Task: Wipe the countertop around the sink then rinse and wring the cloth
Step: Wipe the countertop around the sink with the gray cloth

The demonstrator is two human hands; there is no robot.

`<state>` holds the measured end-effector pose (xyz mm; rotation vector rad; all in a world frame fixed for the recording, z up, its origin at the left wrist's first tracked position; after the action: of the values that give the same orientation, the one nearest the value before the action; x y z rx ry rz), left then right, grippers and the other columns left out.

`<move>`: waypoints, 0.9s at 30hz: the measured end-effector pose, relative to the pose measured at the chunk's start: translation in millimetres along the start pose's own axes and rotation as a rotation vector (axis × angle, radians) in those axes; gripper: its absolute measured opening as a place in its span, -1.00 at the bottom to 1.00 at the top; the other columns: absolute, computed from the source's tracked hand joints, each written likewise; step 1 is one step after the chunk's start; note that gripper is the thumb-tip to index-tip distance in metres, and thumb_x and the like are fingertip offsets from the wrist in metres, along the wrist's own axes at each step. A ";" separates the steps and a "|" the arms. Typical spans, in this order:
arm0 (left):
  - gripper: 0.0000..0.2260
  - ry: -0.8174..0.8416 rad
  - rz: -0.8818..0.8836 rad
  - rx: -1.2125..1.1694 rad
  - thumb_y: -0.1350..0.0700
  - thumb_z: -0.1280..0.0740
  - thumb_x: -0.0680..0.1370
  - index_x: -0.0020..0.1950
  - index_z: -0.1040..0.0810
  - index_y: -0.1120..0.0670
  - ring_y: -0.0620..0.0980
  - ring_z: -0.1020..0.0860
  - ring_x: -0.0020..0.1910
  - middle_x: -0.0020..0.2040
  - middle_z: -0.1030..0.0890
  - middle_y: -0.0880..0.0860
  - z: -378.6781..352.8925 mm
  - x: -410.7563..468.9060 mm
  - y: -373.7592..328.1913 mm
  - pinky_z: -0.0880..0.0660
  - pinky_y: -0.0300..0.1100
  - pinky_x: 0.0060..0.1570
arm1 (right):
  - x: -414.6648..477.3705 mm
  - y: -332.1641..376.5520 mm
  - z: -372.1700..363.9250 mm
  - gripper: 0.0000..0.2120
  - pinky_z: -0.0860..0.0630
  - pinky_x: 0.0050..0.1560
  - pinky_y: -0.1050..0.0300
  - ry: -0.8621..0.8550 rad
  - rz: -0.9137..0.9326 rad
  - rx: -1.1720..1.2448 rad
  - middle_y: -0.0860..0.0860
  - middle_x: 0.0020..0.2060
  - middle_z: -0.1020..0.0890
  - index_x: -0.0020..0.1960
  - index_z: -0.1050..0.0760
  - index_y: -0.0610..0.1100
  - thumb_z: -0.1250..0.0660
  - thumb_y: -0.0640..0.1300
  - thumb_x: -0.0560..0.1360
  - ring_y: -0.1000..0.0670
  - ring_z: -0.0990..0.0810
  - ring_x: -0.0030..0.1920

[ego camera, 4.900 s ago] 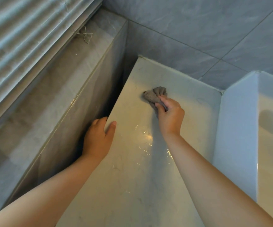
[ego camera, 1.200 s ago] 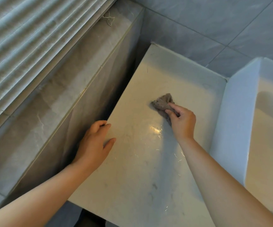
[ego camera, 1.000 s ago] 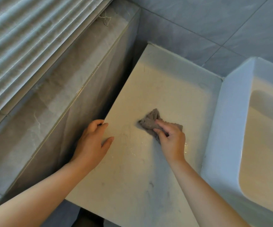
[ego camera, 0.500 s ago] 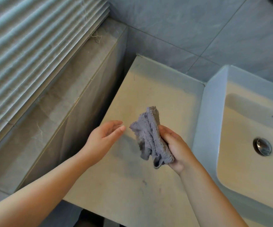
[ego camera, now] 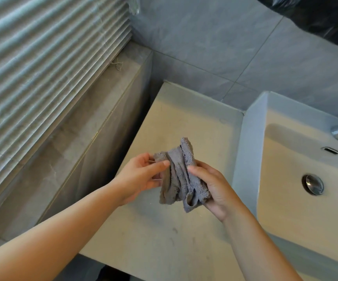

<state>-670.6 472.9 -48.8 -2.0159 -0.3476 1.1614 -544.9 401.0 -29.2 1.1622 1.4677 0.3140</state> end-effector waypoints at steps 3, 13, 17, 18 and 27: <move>-0.40 -0.024 0.003 0.222 -0.05 -0.53 0.23 0.17 -0.42 0.09 0.06 -0.67 -0.05 0.00 -0.68 0.12 -2.0 -1.6 5.6 -0.60 0.03 0.00 | -0.5 7.0 5.1 -0.77 -0.58 -0.03 0.01 -0.081 0.082 -0.059 -0.13 0.04 -0.67 0.21 -0.51 -0.14 -0.18 -0.19 0.60 -0.10 -0.65 0.06; -0.28 -0.085 0.081 0.110 -0.04 -0.60 0.14 0.23 -0.45 0.10 0.09 -0.65 0.01 0.08 -0.63 0.13 5.5 6.7 17.2 -0.57 0.10 0.07 | -1.4 21.5 8.6 -0.83 -0.54 0.00 -0.03 -0.164 0.115 -0.216 -0.12 0.01 -0.64 0.12 -0.47 -0.11 -0.14 -0.20 0.61 -0.05 -0.62 -0.02; -0.72 -0.067 0.116 0.055 0.28 -0.36 0.50 0.20 -0.48 0.19 0.15 -0.62 0.06 0.10 -0.62 0.22 8.4 7.1 20.8 -0.54 0.13 0.11 | -1.6 35.6 20.8 -0.87 -0.54 -0.05 -0.11 -0.215 0.180 -0.427 -0.10 -0.10 -0.66 0.05 -0.48 0.03 -0.17 -0.09 0.57 -0.12 -0.63 -0.09; -0.73 -0.081 0.107 0.044 0.29 -0.35 0.50 0.19 -0.48 0.20 0.16 -0.62 0.04 0.10 -0.62 0.23 11.6 7.5 18.9 -0.55 0.12 0.09 | -2.2 39.8 25.1 -0.88 -0.55 -0.02 -0.14 -0.234 0.191 -0.483 -0.13 -0.10 -0.66 0.04 -0.47 0.04 -0.18 -0.07 0.56 -0.15 -0.64 -0.09; -0.55 0.097 0.187 -0.037 0.24 -0.42 0.44 0.27 -0.35 0.10 0.17 -0.64 0.02 0.09 -0.64 0.24 5.6 -5.8 12.4 -0.61 0.03 -0.06 | 3.3 38.9 30.9 -0.81 -0.59 -0.14 0.08 -0.149 0.053 -0.193 -0.12 -0.04 -0.67 0.17 -0.49 -0.17 -0.26 -0.24 0.56 0.00 -0.66 -0.14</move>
<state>-680.1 464.0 -55.8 -2.1647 -0.1354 1.1714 -499.3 409.1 -10.9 1.0473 1.2495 0.3882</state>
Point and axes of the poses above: each hand's wrist, its own x-axis towards the middle knuckle, its own z-axis out of the back of the hand, y = z × x, the point moved 10 cm from there along x, towards the middle knuckle
